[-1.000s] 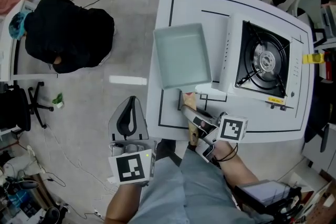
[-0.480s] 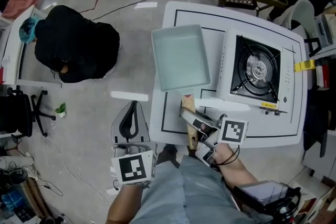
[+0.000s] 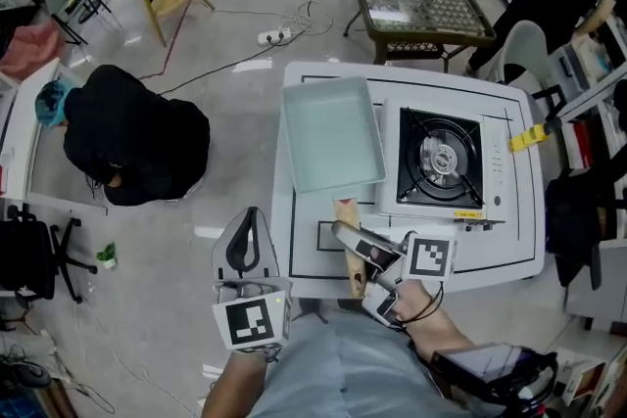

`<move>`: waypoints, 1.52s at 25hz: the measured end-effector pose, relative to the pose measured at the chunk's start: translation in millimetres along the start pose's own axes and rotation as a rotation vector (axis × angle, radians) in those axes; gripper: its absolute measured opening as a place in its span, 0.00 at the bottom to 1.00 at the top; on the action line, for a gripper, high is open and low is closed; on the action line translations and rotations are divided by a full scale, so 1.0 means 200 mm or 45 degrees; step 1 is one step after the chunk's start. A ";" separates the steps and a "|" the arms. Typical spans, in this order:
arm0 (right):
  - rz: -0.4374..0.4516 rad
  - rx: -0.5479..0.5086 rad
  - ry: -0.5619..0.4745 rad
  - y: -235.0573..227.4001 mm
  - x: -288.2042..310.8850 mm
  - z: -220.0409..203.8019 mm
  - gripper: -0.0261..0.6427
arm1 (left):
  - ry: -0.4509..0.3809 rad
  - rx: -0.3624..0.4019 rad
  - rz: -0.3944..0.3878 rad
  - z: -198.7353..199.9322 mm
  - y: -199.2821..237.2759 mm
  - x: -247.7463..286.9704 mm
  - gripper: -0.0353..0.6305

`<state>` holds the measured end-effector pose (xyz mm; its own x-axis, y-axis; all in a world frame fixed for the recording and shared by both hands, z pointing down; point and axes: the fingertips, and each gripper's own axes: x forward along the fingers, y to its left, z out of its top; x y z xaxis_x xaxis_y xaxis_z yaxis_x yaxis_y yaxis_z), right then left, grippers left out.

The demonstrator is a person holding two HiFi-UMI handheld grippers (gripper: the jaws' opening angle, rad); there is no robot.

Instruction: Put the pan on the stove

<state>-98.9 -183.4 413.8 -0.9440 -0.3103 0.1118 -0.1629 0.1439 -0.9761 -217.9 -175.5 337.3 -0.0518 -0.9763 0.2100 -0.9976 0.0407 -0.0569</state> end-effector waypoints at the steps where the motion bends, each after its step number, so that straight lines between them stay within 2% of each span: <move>1: -0.005 -0.002 -0.006 0.00 -0.02 0.01 0.24 | -0.006 0.001 -0.013 0.01 -0.02 0.01 0.08; 23: -0.079 -0.011 -0.204 -0.07 -0.54 0.24 0.24 | -0.031 0.030 -0.288 0.05 -0.59 0.21 0.08; 38: -0.129 0.009 -0.300 -0.19 -0.92 0.37 0.24 | -0.017 0.044 -0.407 0.03 -0.97 0.30 0.08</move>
<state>101.3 -201.0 416.7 -0.8300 -0.5333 0.1634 -0.2503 0.0943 -0.9636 -28.2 -244.1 354.9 0.2646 -0.9412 0.2099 -0.9610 -0.2754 -0.0237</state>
